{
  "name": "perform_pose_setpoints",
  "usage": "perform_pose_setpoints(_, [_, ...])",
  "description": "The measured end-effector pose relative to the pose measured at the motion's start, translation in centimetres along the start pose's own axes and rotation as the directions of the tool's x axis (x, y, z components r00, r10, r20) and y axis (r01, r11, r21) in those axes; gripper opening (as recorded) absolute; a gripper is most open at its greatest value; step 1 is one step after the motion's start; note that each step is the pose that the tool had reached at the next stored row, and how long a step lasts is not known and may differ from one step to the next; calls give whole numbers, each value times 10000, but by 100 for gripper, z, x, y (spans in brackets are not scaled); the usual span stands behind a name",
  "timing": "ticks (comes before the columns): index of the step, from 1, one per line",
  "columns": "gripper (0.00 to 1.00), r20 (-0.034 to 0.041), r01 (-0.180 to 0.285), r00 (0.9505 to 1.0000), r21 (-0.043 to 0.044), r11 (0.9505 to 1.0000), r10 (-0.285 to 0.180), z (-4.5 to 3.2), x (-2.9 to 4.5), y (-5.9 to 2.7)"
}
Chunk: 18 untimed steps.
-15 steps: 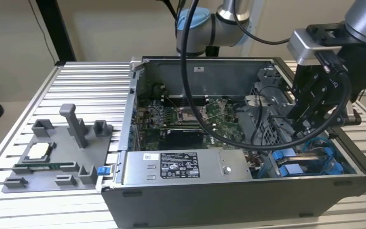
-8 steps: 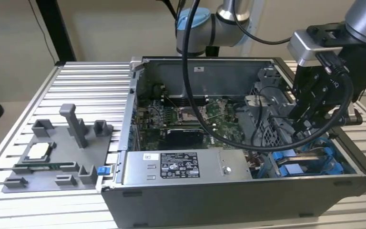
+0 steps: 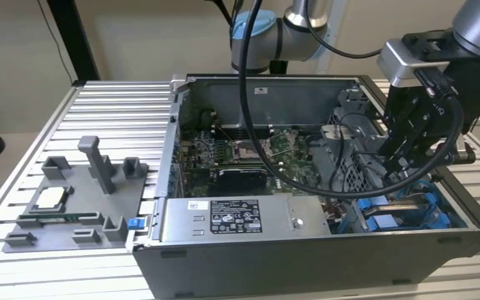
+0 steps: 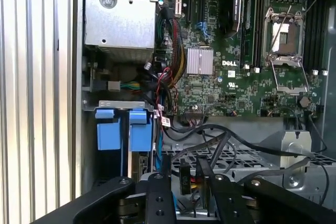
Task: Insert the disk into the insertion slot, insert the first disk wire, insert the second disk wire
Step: 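Insert the first disk wire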
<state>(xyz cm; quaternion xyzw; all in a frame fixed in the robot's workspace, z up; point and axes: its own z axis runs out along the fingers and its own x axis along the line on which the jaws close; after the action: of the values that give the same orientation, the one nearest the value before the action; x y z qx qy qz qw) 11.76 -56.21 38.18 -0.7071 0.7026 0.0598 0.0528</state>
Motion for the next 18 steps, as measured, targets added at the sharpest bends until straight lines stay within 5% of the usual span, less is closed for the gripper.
perform_pose_setpoints(18, [100, 18, 263, 9997, -26, 9997, -263, -21, -1, -30])
